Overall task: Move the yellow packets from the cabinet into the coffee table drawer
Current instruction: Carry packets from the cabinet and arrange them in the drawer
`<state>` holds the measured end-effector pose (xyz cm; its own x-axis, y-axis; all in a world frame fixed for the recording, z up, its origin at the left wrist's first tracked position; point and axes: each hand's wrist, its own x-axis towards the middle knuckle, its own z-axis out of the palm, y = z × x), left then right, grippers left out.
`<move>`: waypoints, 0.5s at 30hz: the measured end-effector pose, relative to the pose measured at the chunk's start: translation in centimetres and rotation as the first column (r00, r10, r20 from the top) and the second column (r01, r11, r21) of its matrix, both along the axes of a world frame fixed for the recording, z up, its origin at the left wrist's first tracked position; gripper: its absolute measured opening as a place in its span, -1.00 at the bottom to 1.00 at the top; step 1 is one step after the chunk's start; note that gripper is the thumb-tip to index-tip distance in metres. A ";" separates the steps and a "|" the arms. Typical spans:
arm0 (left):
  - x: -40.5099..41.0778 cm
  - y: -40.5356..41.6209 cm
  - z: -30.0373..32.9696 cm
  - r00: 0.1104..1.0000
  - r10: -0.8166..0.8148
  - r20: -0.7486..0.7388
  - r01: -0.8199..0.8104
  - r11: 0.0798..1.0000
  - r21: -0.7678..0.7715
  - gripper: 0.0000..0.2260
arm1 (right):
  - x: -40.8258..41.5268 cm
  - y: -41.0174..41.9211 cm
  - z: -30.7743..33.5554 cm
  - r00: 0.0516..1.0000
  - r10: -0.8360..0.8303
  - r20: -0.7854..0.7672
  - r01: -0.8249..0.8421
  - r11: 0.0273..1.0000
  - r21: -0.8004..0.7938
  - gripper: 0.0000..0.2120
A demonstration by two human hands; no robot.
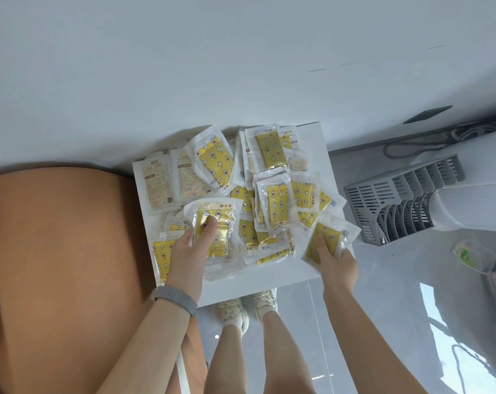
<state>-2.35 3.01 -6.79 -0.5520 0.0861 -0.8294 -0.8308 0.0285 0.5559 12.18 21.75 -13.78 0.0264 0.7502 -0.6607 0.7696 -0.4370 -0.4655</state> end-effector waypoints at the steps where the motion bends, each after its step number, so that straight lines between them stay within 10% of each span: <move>1: -0.1 -0.2 -0.1 1.000 0.000 0.002 0.000 1.000 -0.008 -0.18 | 0.2 -0.1 0.4 0.999 -0.038 -0.033 0.037 0.999 -0.022 -0.67; 9: -0.4 -0.4 0.3 1.000 0.013 -0.007 -0.013 1.000 -0.003 -0.36 | -4.1 0.7 2.1 0.937 -0.038 -0.347 -0.072 0.952 -0.297 -0.75; 15: 0.1 -0.8 -0.3 1.000 0.010 -0.027 -0.010 1.000 0.001 -0.12 | -9.2 -0.3 -0.1 0.823 0.561 -0.088 -0.556 0.827 0.080 -0.62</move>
<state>-2.20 2.21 -7.08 -0.5754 0.0815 -0.8138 -0.8154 0.0194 0.5785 2.97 21.42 -13.85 -0.4735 0.6466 -0.5982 0.8212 0.0784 -0.5653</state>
